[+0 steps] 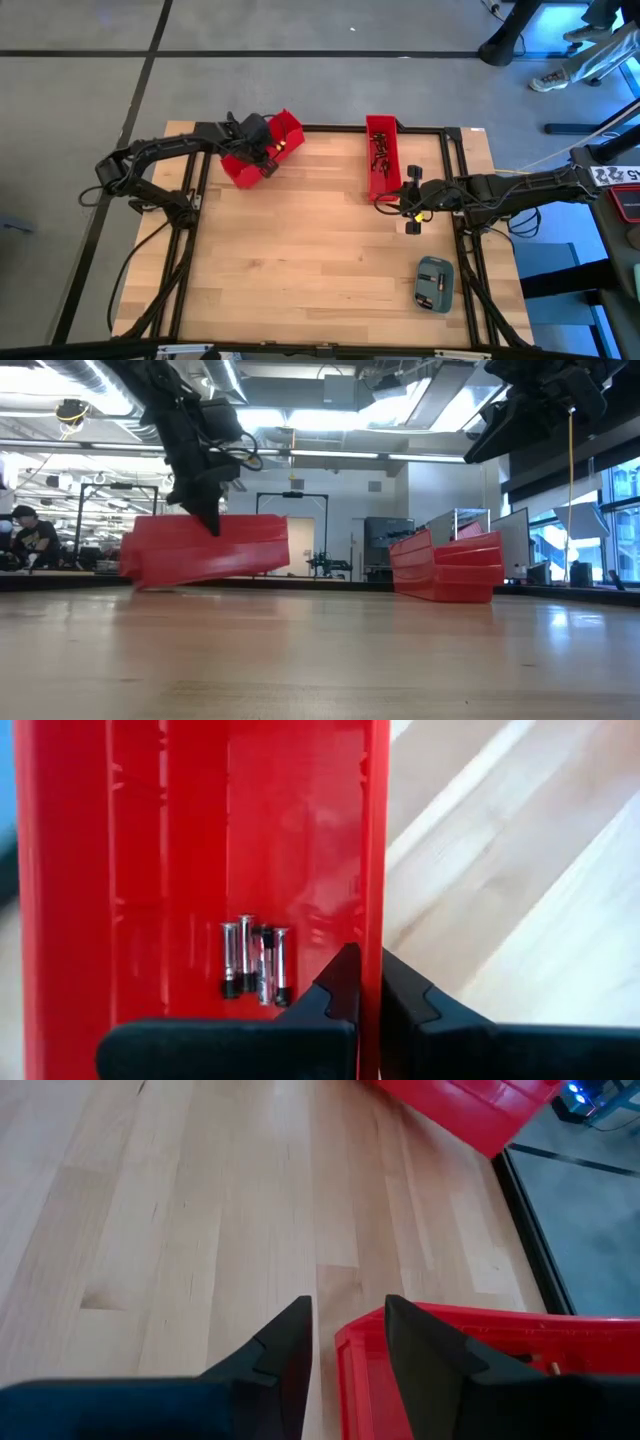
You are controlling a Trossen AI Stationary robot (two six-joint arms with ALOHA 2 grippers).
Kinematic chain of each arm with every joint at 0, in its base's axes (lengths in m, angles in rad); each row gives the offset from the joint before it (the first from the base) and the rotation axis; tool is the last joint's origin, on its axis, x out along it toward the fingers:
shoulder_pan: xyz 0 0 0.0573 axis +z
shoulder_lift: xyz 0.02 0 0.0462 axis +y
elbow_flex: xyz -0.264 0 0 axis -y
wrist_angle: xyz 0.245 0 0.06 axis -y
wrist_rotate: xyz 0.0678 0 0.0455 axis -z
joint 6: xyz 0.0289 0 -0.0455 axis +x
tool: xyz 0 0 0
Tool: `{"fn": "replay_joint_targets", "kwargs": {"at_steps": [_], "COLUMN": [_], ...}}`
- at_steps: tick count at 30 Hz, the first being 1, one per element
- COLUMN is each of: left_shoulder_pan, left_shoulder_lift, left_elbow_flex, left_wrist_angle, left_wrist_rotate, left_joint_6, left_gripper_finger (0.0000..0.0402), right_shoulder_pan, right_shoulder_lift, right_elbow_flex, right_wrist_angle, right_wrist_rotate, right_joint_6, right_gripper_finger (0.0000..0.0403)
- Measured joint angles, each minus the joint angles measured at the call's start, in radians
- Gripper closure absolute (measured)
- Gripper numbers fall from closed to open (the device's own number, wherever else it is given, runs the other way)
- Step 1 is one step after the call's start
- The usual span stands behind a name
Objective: Sort batteries
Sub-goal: Adjust the left red bin
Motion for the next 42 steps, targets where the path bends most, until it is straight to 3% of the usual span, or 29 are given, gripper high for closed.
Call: {"fn": "replay_joint_targets", "kwargs": {"at_steps": [6, 13, 18, 31, 36, 42], "left_shoulder_pan": [-0.071, -0.115, -0.097, -0.074, -0.068, -0.104], "left_shoulder_lift": [0.006, 0.099, 0.137, 0.031, -0.079, -0.288], "left_elbow_flex": [0.0, 0.0, 0.001, 0.0, 0.0, 0.0], "left_wrist_angle": [0.015, 0.143, 0.208, 0.276, 0.241, -0.028], "left_wrist_rotate": [0.005, 0.007, 0.004, 0.016, 0.063, 0.049], "left_joint_6": [-0.322, -0.422, -0.473, -0.417, -0.309, -0.179], "left_gripper_finger": [0.0398, 0.0396, 0.0372, 0.0213, 0.0189, 0.019], "right_shoulder_pan": [0.0, 0.0, 0.0, 0.0, 0.0, 0.0], "right_shoulder_lift": [0.0, 0.0, 0.0, 0.0, 0.0, 0.0], "right_elbow_flex": [0.0, 0.0, 0.0, 0.0, 0.0, 0.0], "right_wrist_angle": [0.0, 0.002, 0.002, 0.002, 0.003, 0.009], "right_wrist_rotate": [0.001, 0.002, -0.001, -0.002, -0.002, 0.015], "right_joint_6": [0.0, 0.0, 0.008, 0.019, 0.023, 0.018], "right_gripper_finger": [0.0275, 0.0275, 0.0275, 0.0275, 0.0275, 0.0275]}}
